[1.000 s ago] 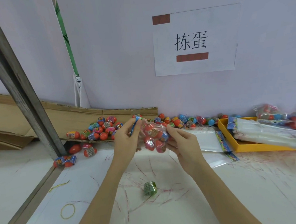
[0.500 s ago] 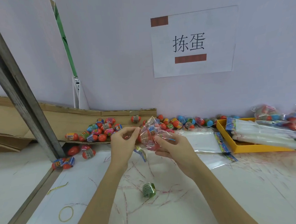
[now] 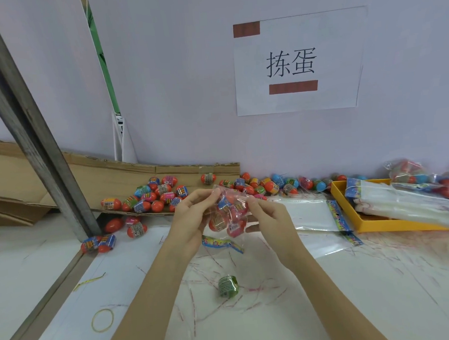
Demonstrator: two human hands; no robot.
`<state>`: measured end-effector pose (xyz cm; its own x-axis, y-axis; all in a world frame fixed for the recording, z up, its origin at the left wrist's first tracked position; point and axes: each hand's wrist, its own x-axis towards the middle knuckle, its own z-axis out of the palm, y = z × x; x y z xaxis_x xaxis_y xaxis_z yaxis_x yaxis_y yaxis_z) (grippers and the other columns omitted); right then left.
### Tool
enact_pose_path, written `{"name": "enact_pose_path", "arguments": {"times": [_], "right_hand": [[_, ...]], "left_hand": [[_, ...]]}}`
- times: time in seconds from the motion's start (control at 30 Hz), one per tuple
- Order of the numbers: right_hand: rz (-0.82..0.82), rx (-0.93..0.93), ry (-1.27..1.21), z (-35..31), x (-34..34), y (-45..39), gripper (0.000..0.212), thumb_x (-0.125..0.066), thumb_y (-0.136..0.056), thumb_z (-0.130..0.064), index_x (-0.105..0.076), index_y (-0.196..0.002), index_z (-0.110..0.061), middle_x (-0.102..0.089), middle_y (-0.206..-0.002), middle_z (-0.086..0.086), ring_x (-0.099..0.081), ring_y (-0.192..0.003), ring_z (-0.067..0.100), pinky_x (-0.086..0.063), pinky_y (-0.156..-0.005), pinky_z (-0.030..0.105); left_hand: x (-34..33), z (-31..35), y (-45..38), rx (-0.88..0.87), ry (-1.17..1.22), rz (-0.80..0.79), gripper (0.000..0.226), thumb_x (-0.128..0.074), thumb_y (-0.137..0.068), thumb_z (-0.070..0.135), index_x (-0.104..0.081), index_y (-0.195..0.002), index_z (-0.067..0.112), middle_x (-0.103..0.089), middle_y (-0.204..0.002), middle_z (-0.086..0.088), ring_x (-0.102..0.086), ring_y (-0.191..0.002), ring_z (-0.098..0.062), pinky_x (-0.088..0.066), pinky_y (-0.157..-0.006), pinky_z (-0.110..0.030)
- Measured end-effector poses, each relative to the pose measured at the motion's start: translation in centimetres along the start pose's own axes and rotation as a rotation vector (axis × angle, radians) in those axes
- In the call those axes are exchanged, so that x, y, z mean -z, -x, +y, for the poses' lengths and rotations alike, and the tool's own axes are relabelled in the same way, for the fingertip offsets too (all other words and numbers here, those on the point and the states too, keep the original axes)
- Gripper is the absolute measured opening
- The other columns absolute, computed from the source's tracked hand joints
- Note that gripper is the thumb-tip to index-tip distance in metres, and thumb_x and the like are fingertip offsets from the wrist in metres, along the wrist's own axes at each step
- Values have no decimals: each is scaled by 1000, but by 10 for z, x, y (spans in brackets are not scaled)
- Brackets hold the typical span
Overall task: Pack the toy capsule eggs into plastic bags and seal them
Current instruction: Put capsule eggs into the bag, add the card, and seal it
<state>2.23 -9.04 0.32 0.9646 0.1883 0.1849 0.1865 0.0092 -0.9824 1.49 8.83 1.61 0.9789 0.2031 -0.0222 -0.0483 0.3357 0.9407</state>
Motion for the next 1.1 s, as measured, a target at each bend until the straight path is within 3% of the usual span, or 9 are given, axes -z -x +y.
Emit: {"name": "enact_pose_path", "arguments": {"times": [0.13,0.23,0.4,0.57,0.73,0.83,0.97,1.03,1.1], "right_hand": [[-76,-28,-78,-2,-1,0,30,-47,-110,-31,-75,-115,-20,-79,-97,5,-77,-88,24,-64,-76,35],[-163,-81,-19,0,3,0,24,-66,-100,-34,-71,-119,-19,-80,-99,0,-78,-87,21,-64,-74,30],[-110,-64,44,4,5,-2,8,-71,-97,-34,-75,-104,-35,-80,-95,-9,-77,-85,15,-63,-76,31],[-63,-54,9,3,5,-2,11,-73,-94,-42,-71,-88,-52,-77,-93,-23,-74,-96,8,-60,-90,35],[-40,-69,9,4,5,-4,11,-66,-100,-38,-69,-110,-40,-77,-93,-16,-71,-91,0,-60,-85,30],[-68,-67,41,4,6,-4,11,-63,-102,-32,-72,-109,-34,-77,-94,-6,-72,-94,12,-57,-84,27],[-77,-45,53,2,4,-3,16,-67,-98,-41,-76,-108,-33,-78,-96,-7,-73,-95,11,-60,-82,25],[-58,-51,41,0,5,-2,23,-69,-95,-47,-75,-109,-30,-78,-94,-10,-74,-91,6,-59,-76,20],[-85,-102,40,0,7,-2,23,-71,-94,-44,-76,-105,-24,-79,-94,-4,-76,-90,13,-63,-79,29]], "left_hand": [[-3,-2,1,-41,6,63,19,-79,-88,22,-77,-102,9,-80,-97,-5,-75,-80,-11,-59,-65,-23],[0,0,2,-95,6,116,21,-81,-86,25,-80,-102,12,-80,-96,-4,-76,-80,-11,-59,-64,-22],[0,-2,1,-76,-195,70,32,-71,-95,44,-82,-107,17,-81,-97,-4,-75,-84,-16,-59,-71,-26],[1,-3,2,-168,-218,129,19,-71,-98,32,-82,-104,18,-80,-94,-5,-74,-82,-17,-59,-68,-25],[-1,-4,0,-196,-220,173,22,-70,-97,39,-78,-111,24,-80,-99,2,-76,-92,-17,-61,-75,-30],[3,2,-1,-168,-326,102,33,-73,-87,55,-75,-112,33,-79,-101,13,-74,-96,-7,-56,-79,-26],[6,-2,-1,-90,-412,-69,25,-75,-90,48,-84,-94,25,-80,-93,-5,-75,-88,-22,-61,-80,-31],[5,-3,-1,-109,-355,-4,22,-74,-94,43,-84,-90,23,-79,-92,-7,-74,-87,-21,-60,-83,-33],[6,-4,-2,-146,-280,82,21,-75,-94,41,-83,-89,22,-79,-91,-7,-72,-83,-17,-59,-79,-32]]}}
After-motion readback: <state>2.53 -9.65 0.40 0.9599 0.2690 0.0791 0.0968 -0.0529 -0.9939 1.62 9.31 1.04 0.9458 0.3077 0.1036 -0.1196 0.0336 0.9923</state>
